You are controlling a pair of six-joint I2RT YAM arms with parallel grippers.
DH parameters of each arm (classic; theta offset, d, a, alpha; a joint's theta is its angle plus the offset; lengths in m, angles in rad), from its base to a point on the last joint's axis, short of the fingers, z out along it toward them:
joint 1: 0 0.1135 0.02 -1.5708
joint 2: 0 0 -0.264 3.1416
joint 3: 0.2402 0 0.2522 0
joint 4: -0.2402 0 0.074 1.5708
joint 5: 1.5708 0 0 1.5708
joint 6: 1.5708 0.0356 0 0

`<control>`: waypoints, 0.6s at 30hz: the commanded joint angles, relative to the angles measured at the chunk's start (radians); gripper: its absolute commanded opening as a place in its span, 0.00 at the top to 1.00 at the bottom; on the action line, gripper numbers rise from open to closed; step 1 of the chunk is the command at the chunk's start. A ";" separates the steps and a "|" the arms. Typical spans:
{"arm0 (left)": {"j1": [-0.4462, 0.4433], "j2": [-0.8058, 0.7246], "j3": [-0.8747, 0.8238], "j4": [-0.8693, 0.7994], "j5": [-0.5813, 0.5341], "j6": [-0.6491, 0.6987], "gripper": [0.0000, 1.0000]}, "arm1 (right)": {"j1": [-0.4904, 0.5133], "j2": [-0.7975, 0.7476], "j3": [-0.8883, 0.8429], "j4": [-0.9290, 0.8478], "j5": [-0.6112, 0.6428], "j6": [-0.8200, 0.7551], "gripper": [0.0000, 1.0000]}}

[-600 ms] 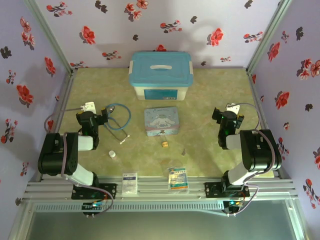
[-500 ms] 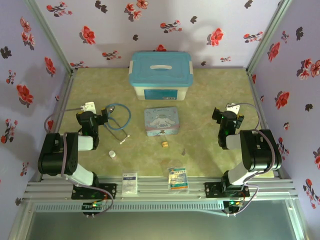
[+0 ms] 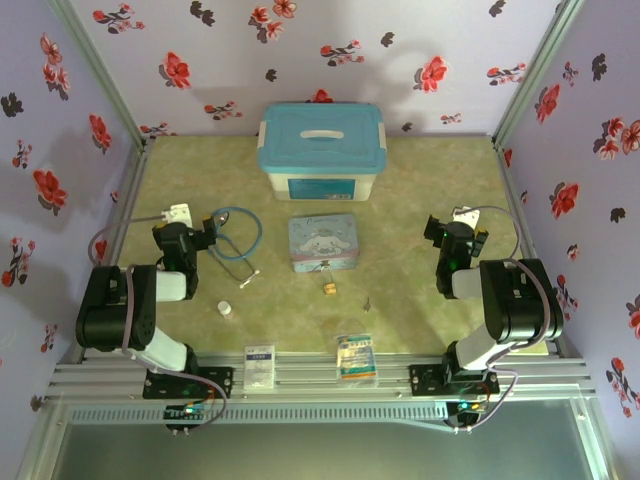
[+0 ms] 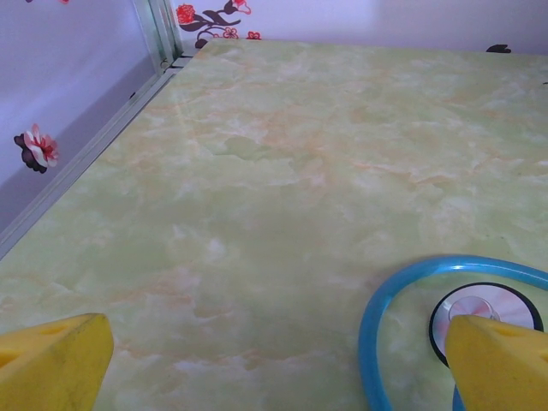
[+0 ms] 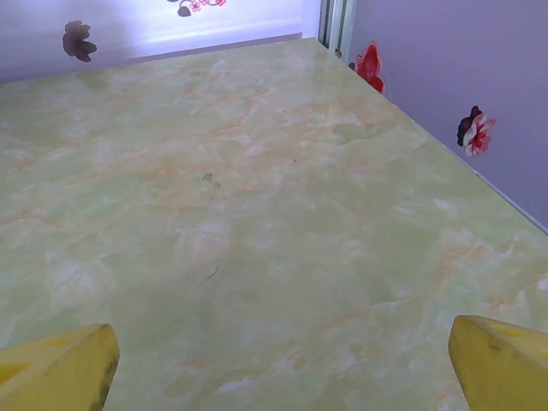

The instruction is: Unlock the padlock with the key

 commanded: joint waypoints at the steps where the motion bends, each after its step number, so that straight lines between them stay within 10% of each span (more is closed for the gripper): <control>1: -0.001 0.010 -0.002 0.031 0.008 0.029 0.00 | 0.006 -0.003 -0.003 0.026 0.024 0.008 0.01; 18: 0.002 0.008 -0.001 0.026 0.011 0.029 0.00 | 0.002 -0.003 -0.003 0.024 0.013 0.012 0.01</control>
